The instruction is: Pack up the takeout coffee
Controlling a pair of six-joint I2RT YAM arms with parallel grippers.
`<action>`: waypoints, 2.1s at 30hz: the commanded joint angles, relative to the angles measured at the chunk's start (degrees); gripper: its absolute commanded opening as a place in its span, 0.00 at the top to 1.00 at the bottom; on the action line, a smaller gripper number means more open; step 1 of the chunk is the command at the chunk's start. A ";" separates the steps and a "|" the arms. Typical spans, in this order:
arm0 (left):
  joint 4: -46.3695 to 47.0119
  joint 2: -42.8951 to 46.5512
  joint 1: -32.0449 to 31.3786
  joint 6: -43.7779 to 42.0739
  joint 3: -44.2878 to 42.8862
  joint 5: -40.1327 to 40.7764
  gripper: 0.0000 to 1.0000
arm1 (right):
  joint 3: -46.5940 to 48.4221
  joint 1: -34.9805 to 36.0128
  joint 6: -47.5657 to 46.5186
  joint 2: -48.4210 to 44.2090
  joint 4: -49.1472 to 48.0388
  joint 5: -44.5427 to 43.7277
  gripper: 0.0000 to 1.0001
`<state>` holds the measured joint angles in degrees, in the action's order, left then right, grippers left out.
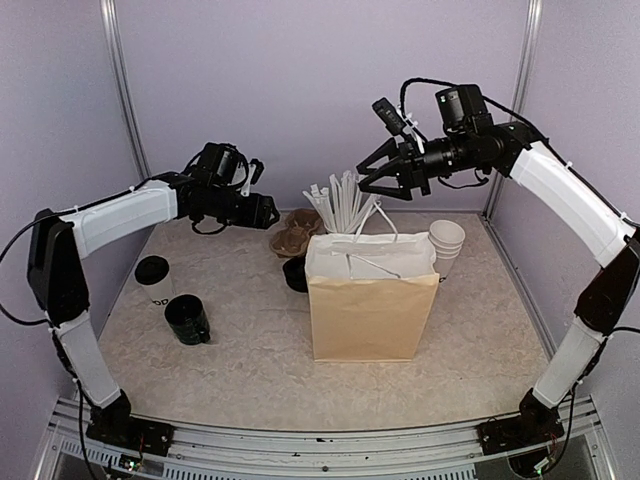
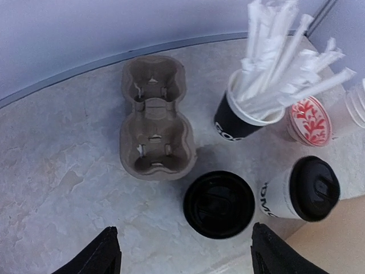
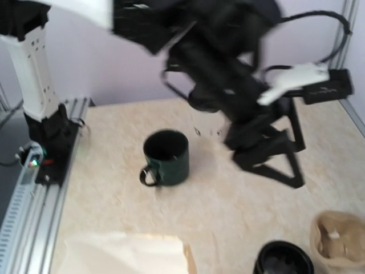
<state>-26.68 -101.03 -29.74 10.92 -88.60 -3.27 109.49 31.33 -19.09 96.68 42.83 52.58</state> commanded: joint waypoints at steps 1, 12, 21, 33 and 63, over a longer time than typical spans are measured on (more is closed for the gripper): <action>-3.20 -9.51 3.10 1.62 -8.44 -1.32 0.26 | -2.05 0.04 -3.86 -2.81 3.03 -3.91 0.40; -12.63 -35.14 4.72 0.95 -38.49 -0.57 0.30 | -1.43 0.05 -6.83 -2.20 6.74 -8.07 0.40; -12.56 -40.68 5.01 0.95 -36.30 1.13 0.28 | -3.58 0.05 -7.45 -2.99 7.25 -9.17 0.40; -17.76 -30.78 7.94 2.74 -18.34 7.76 0.28 | -5.63 0.05 -8.71 -2.69 7.33 -9.01 0.39; -24.33 -21.31 5.78 -14.42 -19.90 -1.35 0.47 | -8.36 0.05 -11.09 -3.26 8.92 -7.44 0.39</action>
<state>-45.54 -114.34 -23.62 0.01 -103.55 -2.85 101.47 31.33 -29.19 95.33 50.17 44.21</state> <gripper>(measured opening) 0.556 0.610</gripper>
